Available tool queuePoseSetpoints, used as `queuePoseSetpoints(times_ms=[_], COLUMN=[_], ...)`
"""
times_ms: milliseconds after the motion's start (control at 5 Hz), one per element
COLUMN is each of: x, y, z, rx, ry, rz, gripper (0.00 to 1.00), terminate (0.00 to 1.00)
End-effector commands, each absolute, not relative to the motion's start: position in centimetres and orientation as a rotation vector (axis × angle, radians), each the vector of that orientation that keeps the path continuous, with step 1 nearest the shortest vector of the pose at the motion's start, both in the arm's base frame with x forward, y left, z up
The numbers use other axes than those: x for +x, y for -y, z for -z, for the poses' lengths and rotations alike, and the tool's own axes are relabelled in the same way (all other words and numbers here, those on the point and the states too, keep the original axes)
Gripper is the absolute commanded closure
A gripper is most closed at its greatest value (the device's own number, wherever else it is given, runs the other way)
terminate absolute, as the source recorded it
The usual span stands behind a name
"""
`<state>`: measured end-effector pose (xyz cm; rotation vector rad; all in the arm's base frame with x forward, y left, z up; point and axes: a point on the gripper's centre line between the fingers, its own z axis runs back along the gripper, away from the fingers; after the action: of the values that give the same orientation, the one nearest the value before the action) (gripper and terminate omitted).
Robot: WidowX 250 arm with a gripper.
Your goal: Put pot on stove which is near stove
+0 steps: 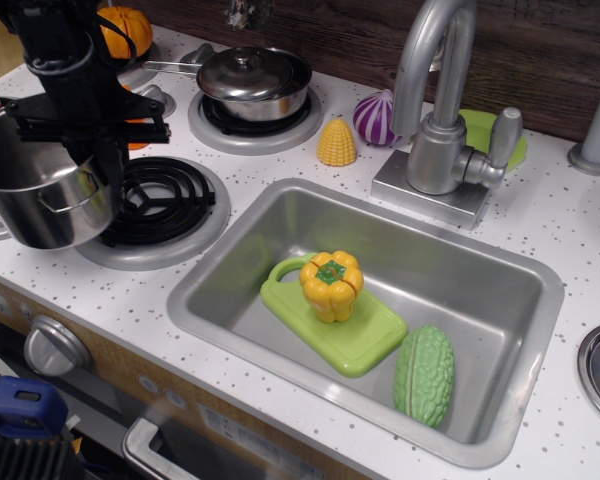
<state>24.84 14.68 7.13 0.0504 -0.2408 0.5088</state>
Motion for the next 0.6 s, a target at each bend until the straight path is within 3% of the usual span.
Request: queuePoseSetpoints(times_ms=[0, 400], x=[26.8, 28.1], y=[-14.3, -13.2], z=[-8.5, -7.2], rx=[0.055, 0.011], ry=[0.298, 0.301], rz=[-0.446, -0.418], gripper=[1.00, 1.00], terminate=[0.00, 0.00])
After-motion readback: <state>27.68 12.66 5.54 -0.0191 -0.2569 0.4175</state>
